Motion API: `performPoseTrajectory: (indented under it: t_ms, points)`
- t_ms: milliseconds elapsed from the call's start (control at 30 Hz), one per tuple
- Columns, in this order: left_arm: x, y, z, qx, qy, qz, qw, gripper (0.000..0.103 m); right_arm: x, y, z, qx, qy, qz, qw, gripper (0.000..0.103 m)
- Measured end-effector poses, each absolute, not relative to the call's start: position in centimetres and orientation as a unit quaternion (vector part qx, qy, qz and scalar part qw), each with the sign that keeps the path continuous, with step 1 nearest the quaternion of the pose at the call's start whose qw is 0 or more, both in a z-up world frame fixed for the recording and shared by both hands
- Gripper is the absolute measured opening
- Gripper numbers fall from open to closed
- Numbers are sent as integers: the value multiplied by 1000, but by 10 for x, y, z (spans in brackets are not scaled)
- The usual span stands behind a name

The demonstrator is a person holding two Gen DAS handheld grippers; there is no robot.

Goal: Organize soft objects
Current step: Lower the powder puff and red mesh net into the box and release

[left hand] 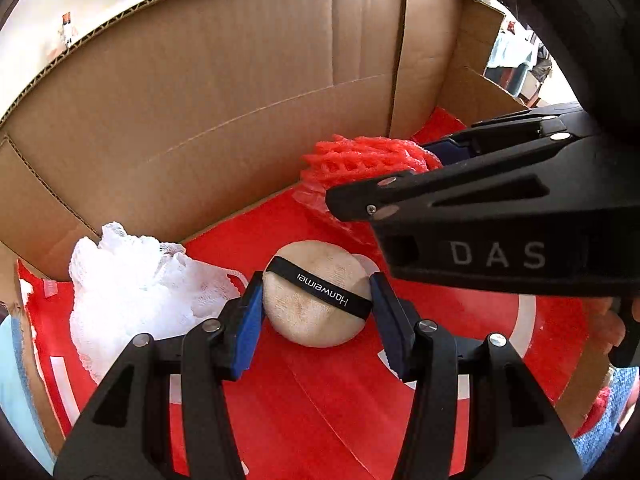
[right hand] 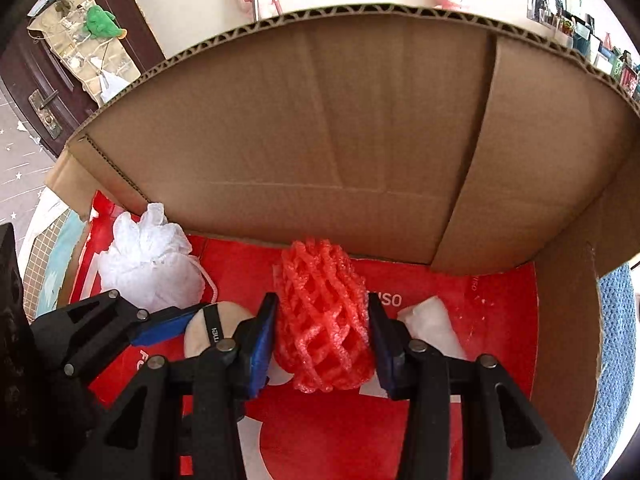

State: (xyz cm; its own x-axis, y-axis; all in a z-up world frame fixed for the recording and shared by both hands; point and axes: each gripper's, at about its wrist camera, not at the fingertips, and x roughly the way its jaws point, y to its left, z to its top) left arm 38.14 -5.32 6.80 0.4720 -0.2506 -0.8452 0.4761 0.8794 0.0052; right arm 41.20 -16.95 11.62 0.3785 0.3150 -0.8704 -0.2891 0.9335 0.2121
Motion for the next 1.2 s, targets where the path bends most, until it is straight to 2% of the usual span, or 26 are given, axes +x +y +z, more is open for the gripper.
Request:
performPoseTrajectory:
  t_ms: [600, 833, 1100, 1200]
  points:
    - [384, -68, 64, 132, 465, -204, 851, 53, 428, -159, 114, 14, 540, 183, 821, 48]
    - [381, -75, 64, 129, 460, -211, 853, 64, 433, -164, 113, 15, 542, 184, 820, 50]
    - [377, -74, 68, 119, 456, -212, 856, 66, 433, -168, 118, 15, 542, 185, 820, 51]
    - [378, -69, 73, 105, 453, -211, 860, 72, 431, -170, 119, 18, 541, 188, 820, 53]
